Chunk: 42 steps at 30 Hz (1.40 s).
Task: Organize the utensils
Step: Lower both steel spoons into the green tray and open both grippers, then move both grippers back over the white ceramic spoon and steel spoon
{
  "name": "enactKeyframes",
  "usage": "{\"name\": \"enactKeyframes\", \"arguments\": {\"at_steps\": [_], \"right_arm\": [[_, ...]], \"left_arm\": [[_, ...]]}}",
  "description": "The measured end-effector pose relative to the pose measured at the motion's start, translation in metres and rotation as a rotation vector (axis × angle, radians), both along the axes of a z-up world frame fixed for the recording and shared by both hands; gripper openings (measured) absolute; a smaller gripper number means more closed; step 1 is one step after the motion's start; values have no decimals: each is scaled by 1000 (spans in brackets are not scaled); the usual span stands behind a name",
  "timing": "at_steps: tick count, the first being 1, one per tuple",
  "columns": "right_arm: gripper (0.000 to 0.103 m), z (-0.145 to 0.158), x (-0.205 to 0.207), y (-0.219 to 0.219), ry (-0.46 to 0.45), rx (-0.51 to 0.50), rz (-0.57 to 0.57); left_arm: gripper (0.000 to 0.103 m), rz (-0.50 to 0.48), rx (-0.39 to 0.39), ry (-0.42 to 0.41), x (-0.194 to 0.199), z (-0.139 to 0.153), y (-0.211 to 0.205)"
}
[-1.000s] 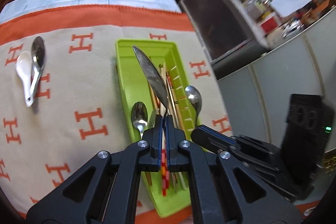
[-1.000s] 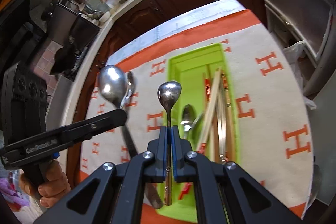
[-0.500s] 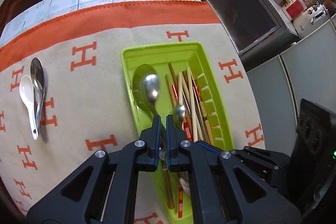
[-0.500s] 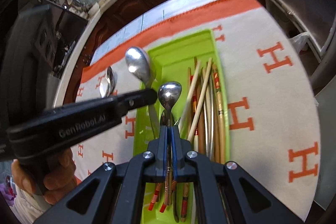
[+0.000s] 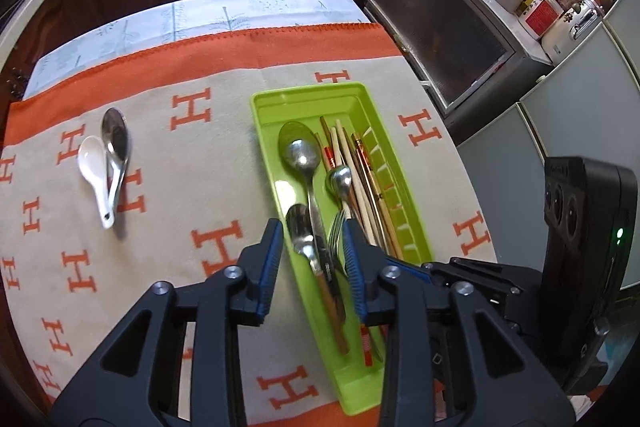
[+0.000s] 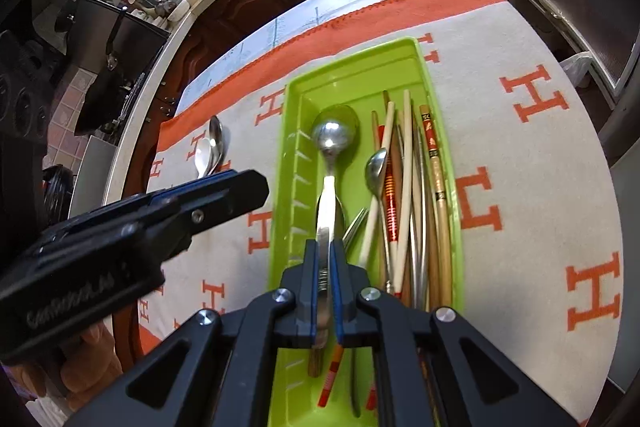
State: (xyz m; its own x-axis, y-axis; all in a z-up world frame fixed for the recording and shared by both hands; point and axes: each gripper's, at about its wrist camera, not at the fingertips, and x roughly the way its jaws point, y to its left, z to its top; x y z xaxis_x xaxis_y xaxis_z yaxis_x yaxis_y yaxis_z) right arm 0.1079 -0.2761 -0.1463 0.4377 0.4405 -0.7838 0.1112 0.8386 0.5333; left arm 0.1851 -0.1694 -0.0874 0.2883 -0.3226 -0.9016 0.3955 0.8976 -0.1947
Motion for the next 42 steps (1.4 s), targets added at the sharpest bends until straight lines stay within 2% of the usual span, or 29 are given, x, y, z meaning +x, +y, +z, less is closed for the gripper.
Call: {"name": "enactKeyframes", "arguments": {"at_steps": [15,19,22,29,34,38,40,42], "right_arm": [[7,28,-24,38,-19,-49,49],[7,38,-25,49,-24,-62,63],[7,48,-23,57,-25,-71,69],[8,88,-1,74,-57,-113,116],[27,121,25,87,-105,-130,133],[27,131,52,96,-107,-144,150],[27,131,71,102,-93,-154,154],[27,128,88,107,-76,-171,157]], "left_arm": [[30,64,-16,-42,-46,20,68],[46,87,-24,-48,-49,27,91],[48,114,-22,-64,-46,37,115],[56,188,-12,-108,-28,67,170],[62,248,-9,-110,-1,80,209],[66,291,-13,-71,26,73,232],[72,302,-11,-36,45,61,243],[73,316,-20,-9,60,48,247]]}}
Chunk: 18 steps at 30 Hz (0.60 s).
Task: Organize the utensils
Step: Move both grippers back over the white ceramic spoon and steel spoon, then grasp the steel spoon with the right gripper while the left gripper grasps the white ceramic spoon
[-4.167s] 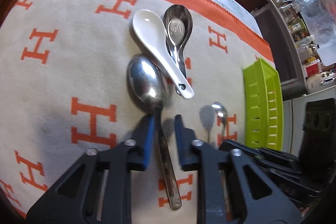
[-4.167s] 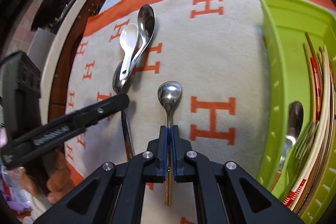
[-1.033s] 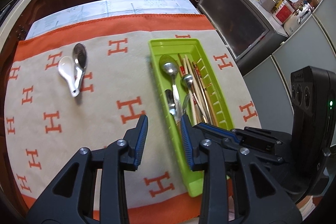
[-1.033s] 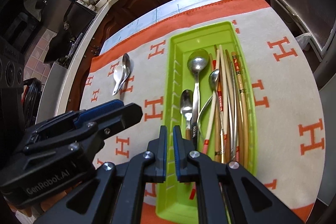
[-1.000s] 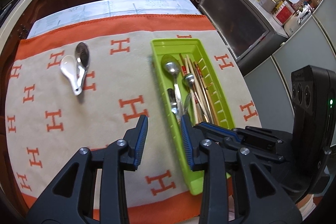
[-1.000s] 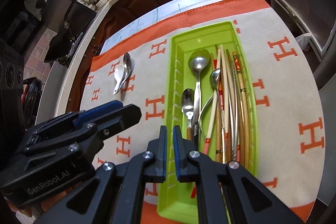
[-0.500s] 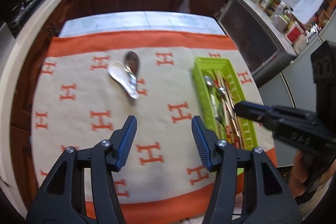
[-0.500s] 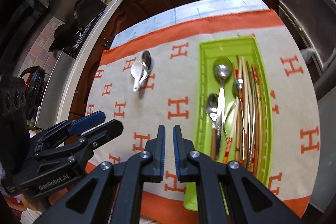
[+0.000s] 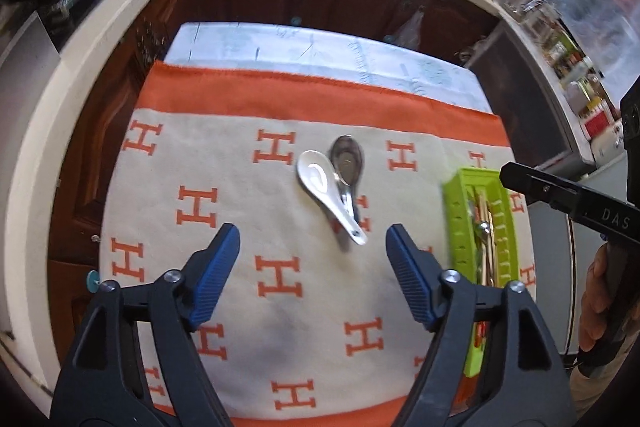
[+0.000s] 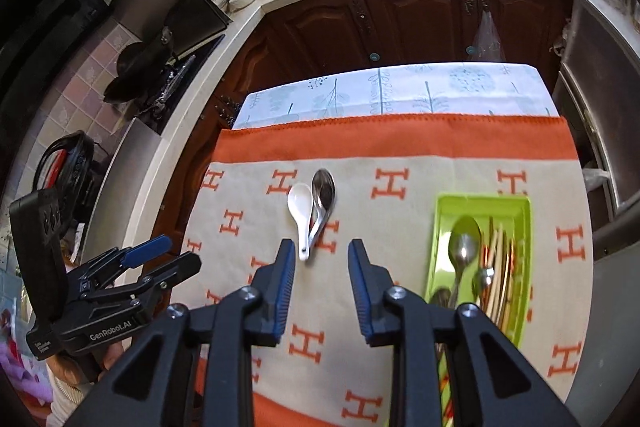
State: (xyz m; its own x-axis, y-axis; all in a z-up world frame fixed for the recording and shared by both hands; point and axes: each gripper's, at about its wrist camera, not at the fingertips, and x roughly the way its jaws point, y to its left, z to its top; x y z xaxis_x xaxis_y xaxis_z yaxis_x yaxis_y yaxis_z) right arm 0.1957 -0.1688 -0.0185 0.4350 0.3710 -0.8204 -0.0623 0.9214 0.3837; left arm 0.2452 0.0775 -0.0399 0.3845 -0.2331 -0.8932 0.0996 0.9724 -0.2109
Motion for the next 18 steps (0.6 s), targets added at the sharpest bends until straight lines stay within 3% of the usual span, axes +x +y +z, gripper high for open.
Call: {"name": "enactKeyframes", "arguments": {"at_steps": [7,18], "right_arm": [[27,-42,58,27,100,-54,15],[27,-134,116,44,203,22,8]], "left_arm": [[73,92,-78,103,50,-65,20],[67,171,-192,161,72,-138,14]]}}
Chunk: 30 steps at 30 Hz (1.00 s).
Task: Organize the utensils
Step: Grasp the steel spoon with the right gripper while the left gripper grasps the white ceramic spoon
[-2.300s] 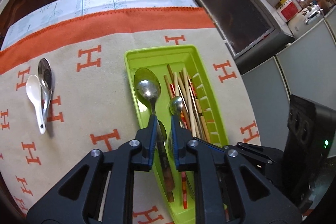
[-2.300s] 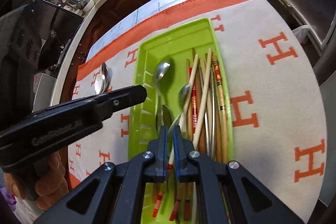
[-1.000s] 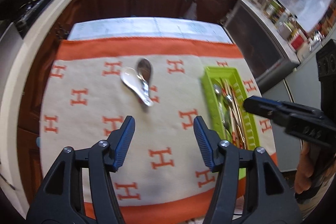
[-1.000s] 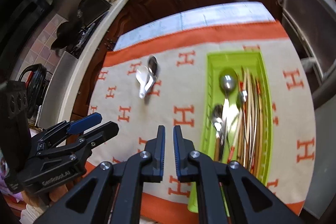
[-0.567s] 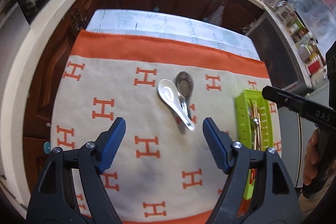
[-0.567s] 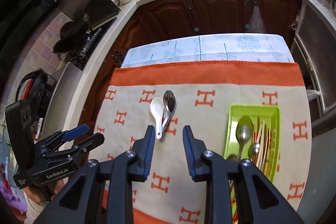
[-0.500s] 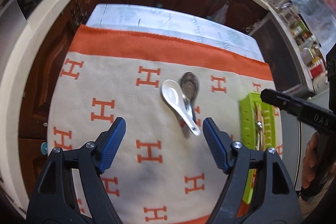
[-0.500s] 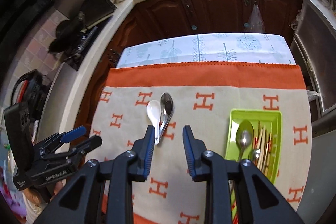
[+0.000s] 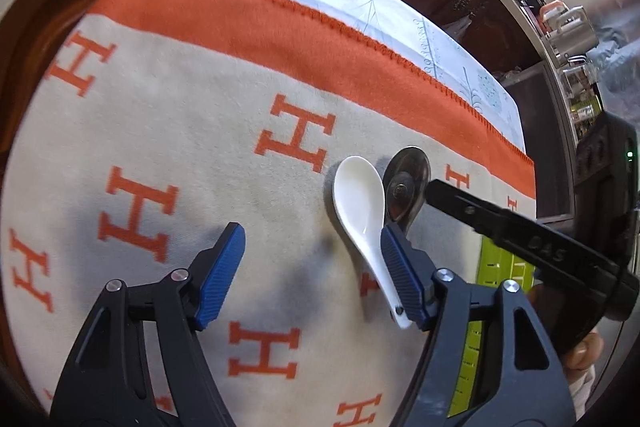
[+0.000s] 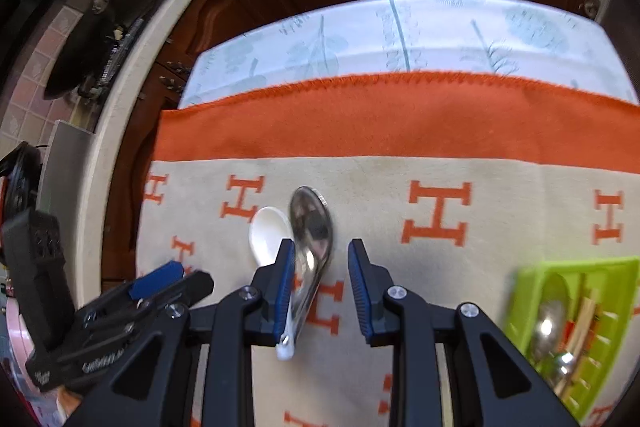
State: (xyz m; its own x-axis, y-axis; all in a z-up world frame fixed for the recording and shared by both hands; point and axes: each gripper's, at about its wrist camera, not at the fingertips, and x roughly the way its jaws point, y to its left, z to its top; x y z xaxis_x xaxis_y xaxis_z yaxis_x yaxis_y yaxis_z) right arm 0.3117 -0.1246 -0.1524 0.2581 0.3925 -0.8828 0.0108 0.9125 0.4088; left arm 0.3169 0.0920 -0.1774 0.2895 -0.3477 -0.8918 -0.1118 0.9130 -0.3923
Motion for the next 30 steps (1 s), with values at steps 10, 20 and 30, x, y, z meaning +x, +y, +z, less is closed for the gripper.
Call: {"name": "enactKeyframes", "arguments": {"at_steps": [10,20,30], "right_arm": [[13,-30,8,16,-96,-10,60],[3,-18,-16,3,-177,7,24],[3,14,-58,-31,-257,67,-49]], "left_arm": [[64,33,-31,-33,12,-18,-21],[54,-8,5,-81,23,-19,-51],[26,2,-93,-133,18,-28,-50]]}}
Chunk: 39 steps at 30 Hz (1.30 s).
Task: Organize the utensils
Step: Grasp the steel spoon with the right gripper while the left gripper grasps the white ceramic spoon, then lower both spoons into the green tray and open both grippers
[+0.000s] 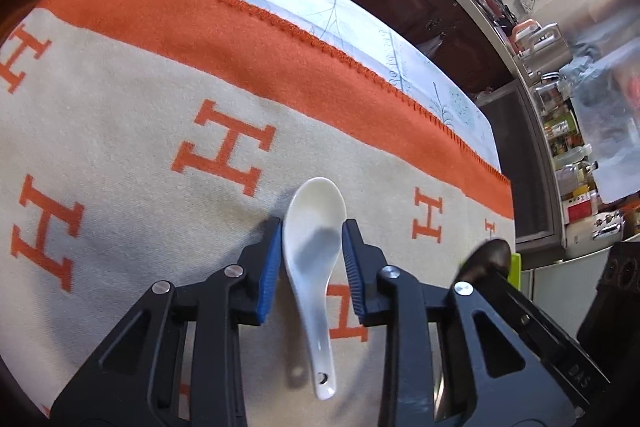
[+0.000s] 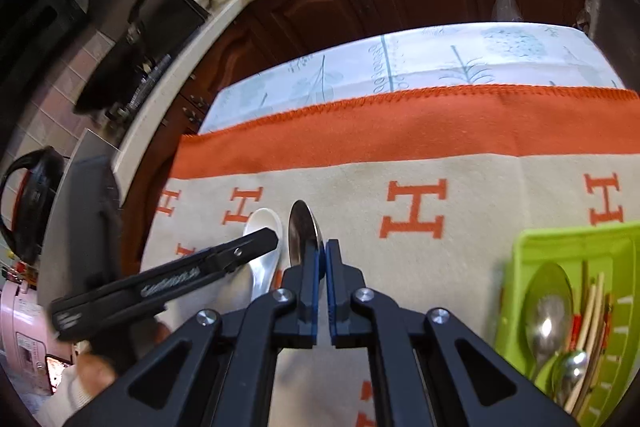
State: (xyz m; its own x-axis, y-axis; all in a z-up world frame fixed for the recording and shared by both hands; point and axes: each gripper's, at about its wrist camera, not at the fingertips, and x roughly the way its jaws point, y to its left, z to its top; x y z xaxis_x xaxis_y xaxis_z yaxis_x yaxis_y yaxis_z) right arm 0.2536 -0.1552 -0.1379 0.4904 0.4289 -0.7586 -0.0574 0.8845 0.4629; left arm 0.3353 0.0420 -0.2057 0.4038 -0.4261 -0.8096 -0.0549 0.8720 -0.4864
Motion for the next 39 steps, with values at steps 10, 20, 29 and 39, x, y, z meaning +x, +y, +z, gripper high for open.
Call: {"name": "enactKeyframes", "arguments": {"at_steps": [10,20,29,39], "right_arm": [[3,-3,-37,-15,-3,25,-40],[3,8,-74,-55,-8,117,-117],[3,45,-115,-104,-97,20,-189],[3,24,-141,-121,-56,-96,-148]], "left_arm": [[3,-79,154,-41,-6,9,-53],[3,-168,30,-14,-43,45,-84],[3,-287,-14,-91,-78,107,-153],[3,-317,116,-52,-79,82,-217]]}}
